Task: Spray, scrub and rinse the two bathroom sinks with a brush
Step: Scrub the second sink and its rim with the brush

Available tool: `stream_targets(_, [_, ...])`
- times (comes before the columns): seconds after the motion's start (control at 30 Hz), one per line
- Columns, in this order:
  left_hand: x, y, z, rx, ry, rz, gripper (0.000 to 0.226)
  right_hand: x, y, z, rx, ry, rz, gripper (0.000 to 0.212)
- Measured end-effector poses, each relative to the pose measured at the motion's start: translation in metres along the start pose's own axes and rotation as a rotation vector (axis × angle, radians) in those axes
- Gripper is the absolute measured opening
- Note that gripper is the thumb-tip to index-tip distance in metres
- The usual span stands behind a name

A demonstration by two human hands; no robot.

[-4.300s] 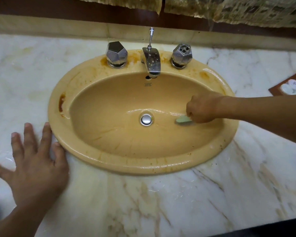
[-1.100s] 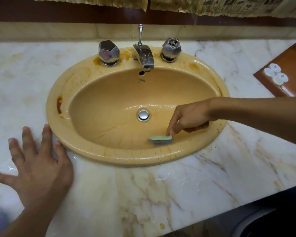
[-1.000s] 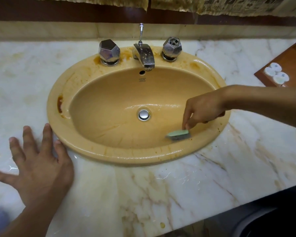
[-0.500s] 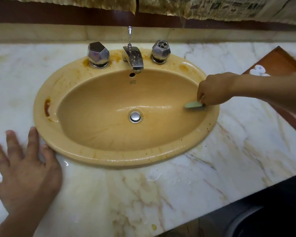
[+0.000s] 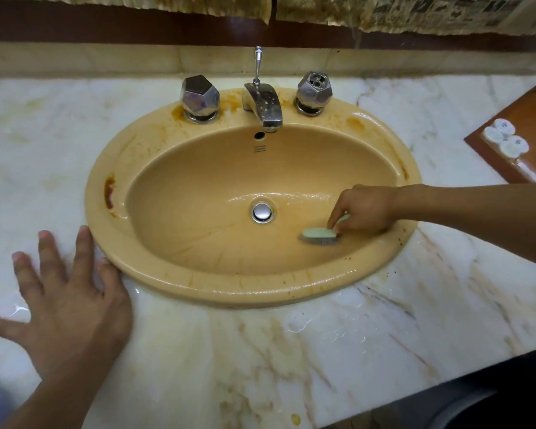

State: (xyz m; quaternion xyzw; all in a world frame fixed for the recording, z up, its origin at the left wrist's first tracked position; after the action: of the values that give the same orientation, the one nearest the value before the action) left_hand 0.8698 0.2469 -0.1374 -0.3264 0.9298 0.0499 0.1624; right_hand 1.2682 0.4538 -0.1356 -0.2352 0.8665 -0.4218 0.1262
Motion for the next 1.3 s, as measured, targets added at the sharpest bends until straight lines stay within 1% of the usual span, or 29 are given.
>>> stream_targets(0.03, [0.000,0.000,-0.001,0.004,0.011,-0.004,0.055,0.001,0.000,0.000,0.047,0.059,-0.014,0.026])
stream_targets(0.07, [0.000,-0.001,0.000,0.011,0.021,-0.009,0.055,-0.003,0.001,-0.009,0.027,0.018,-0.012,0.026])
stream_targets(0.1, [-0.001,-0.002,0.000,0.022,0.029,-0.016,0.056,-0.014,0.005,-0.024,-0.047,-0.049,0.040,0.027])
stream_targets(0.17, [-0.003,-0.003,-0.001,0.042,0.026,-0.021,0.056,-0.031,0.003,-0.053,-0.258,-0.255,0.160,0.031])
stream_targets(0.2, [-0.003,-0.002,-0.001,0.045,0.015,-0.020,0.056,-0.029,0.002,-0.058,-0.334,-0.320,0.165,0.033])
stream_targets(0.23, [-0.003,-0.002,-0.002,0.044,0.008,-0.022,0.056,-0.023,0.001,-0.052,-0.319,-0.308,0.138,0.033])
stream_targets(0.33, [-0.003,-0.002,-0.002,0.031,0.016,-0.030,0.055,-0.004,-0.004,-0.007,0.022,0.004,0.023,0.027])
stream_targets(0.37, [-0.004,-0.002,-0.003,0.031,0.020,-0.029,0.055,-0.004,-0.008,-0.004,0.077,0.026,0.025,0.025])
stream_targets(0.4, [-0.005,-0.003,-0.004,0.030,0.019,-0.027,0.056,-0.011,-0.009,-0.014,0.052,-0.050,0.053,0.025])
stream_targets(0.43, [-0.005,-0.003,-0.004,0.032,0.016,-0.027,0.056,-0.023,-0.007,-0.030,-0.032,-0.165,0.111,0.026])
stream_targets(0.5, [-0.003,-0.001,-0.003,0.043,0.027,-0.024,0.057,-0.037,-0.009,-0.071,-0.313,-0.458,0.223,0.027])
stream_targets(0.53, [-0.001,0.000,-0.001,0.051,0.045,-0.012,0.058,-0.036,-0.014,-0.082,-0.427,-0.527,0.234,0.027])
stream_targets(0.57, [-0.001,0.000,0.000,0.058,0.059,0.001,0.058,-0.033,-0.017,-0.083,-0.487,-0.550,0.219,0.028])
stream_targets(0.6, [0.000,0.000,0.000,0.059,0.059,0.004,0.059,-0.030,-0.017,-0.074,-0.469,-0.538,0.195,0.030])
stream_targets(0.63, [-0.001,-0.001,0.000,0.054,0.048,-0.001,0.059,-0.027,-0.016,-0.057,-0.402,-0.489,0.154,0.032])
stream_targets(0.7, [-0.004,-0.001,-0.004,0.043,0.015,-0.017,0.058,-0.019,-0.019,-0.024,-0.209,-0.340,0.101,0.036])
stream_targets(0.73, [-0.005,-0.001,-0.004,0.044,0.005,-0.023,0.058,-0.017,-0.022,-0.021,-0.175,-0.313,0.112,0.036])
stream_targets(0.77, [-0.005,-0.001,-0.004,0.046,0.006,-0.023,0.058,-0.020,-0.023,-0.030,-0.214,-0.325,0.145,0.035])
stream_targets(0.83, [-0.003,0.000,-0.002,0.052,0.028,-0.003,0.060,-0.033,-0.029,-0.058,-0.354,-0.401,0.250,0.034])
stream_targets(0.87, [-0.004,0.000,-0.002,0.053,0.036,0.011,0.061,-0.038,-0.033,-0.065,-0.374,-0.409,0.283,0.034])
stream_targets(0.9, [-0.004,0.000,-0.002,0.049,0.026,0.009,0.060,-0.041,-0.035,-0.063,-0.346,-0.379,0.282,0.034])
stream_targets(1.0, [-0.005,-0.003,-0.007,0.022,-0.028,-0.030,0.057,-0.036,-0.046,-0.036,-0.072,-0.216,0.238,0.035])
stream_targets(1.07, [-0.005,-0.003,-0.007,0.020,-0.029,-0.014,0.057,-0.034,-0.058,-0.034,0.010,-0.194,0.212,0.038])
stream_targets(1.1, [-0.004,-0.003,-0.006,0.023,-0.022,-0.006,0.058,-0.037,-0.062,-0.037,0.021,-0.145,0.200,0.038])
stream_targets(1.17, [-0.002,-0.001,-0.003,0.039,0.000,-0.003,0.059,-0.047,-0.068,-0.051,-0.034,-0.100,0.197,0.037])
stream_targets(1.2, [-0.003,0.000,-0.003,0.042,0.013,0.001,0.059,-0.052,-0.069,-0.063,-0.101,-0.131,0.211,0.038])
stream_targets(1.3, [-0.004,-0.001,-0.005,0.021,-0.008,-0.012,0.057,-0.054,-0.066,-0.087,-0.379,-0.332,0.236,0.044])
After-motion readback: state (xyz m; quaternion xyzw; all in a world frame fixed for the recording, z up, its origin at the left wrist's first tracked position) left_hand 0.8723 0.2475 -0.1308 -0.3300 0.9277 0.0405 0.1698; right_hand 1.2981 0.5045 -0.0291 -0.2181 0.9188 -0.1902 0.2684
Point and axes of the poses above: each hand's wrist, its own y-axis towards the middle knuckle, its own z-axis out of the palm, x = y × z, the point moved 10 cm from there along y, towards the middle knuckle, and after that the axes turned 3 degrees about y, right-handed, at the moved point
